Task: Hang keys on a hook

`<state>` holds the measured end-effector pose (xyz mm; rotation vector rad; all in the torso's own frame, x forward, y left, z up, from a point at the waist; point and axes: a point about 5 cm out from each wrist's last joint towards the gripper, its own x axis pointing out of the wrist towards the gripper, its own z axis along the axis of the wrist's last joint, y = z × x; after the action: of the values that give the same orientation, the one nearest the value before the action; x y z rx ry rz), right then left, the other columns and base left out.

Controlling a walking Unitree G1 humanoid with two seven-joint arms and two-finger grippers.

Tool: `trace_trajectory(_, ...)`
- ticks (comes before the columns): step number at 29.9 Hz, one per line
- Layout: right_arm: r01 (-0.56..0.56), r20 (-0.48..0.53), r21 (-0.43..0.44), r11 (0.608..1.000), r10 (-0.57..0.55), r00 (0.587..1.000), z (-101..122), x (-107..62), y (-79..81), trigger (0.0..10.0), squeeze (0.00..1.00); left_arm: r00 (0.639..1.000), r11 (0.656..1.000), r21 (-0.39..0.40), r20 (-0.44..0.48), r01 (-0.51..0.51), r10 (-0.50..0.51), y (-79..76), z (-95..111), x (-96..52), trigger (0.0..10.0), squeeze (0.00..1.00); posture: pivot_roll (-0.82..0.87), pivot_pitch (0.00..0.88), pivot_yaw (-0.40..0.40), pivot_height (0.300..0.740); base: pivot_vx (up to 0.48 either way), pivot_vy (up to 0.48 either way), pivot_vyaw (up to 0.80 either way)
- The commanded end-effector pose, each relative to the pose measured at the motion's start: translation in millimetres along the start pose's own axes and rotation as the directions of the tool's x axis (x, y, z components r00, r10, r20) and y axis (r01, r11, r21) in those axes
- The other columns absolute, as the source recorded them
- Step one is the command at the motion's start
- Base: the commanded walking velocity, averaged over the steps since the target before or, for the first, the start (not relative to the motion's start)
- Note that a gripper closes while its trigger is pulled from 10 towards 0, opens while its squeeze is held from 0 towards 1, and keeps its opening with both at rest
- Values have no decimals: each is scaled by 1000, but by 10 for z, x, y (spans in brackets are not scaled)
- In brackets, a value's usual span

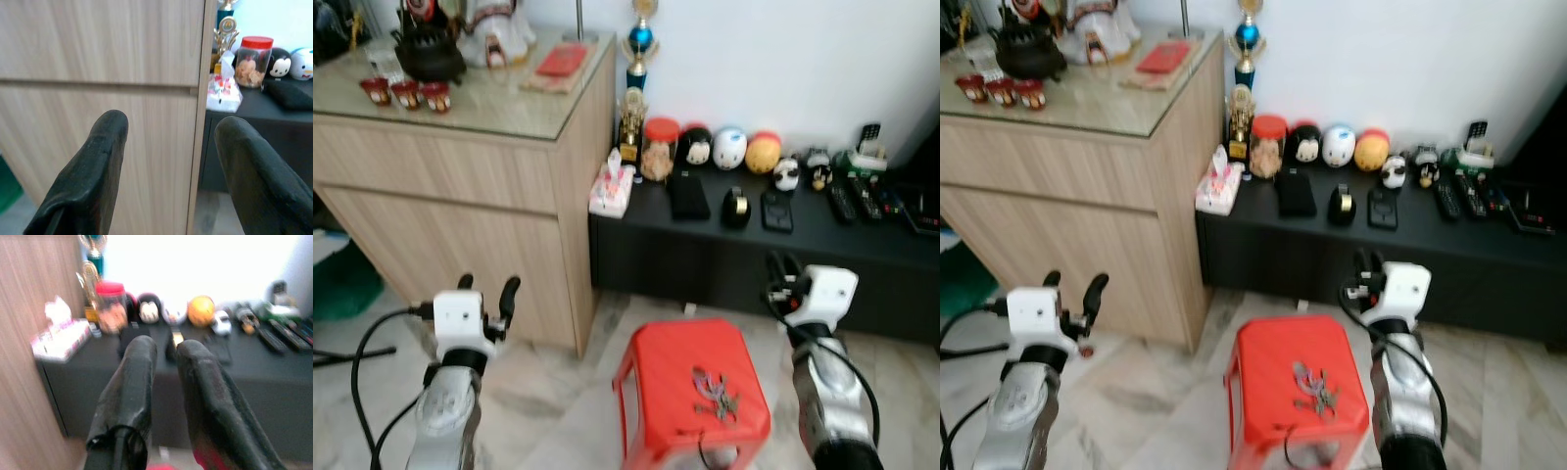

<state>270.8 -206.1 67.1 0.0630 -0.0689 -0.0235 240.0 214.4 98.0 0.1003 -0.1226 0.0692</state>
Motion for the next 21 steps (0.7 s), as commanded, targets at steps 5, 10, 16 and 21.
trace_trajectory(5, 13, -97, -8, 1000, -13, 995, -100, -387, -50, 10000, 0, 997, 1000, 17, -70, -18, 19, 69, -80, -231, 10000, 0, 14, 54, -67, 740, 0, 0, 0)
trace_trajectory(10, 51, -130, -43, 998, -56, 990, -132, -406, -162, 10000, 0, 997, 1000, 19, -73, -21, 23, 86, -77, -206, 10000, 0, 12, 53, -70, 740, 0, 0, 0)
trace_trajectory(16, 92, -180, -83, 992, -106, 978, -126, -309, -269, 10000, 0, 997, 1000, 24, -72, -2, 4, 64, -46, -157, 10000, 0, 12, 46, -68, 736, 0, 0, 0)
trace_trajectory(21, 81, -188, -86, 993, -96, 977, -126, -304, -281, 10000, 0, 996, 1000, 30, -91, -1, 4, 92, -77, -200, 10000, 0, 12, 45, -67, 701, 0, 0, 0)
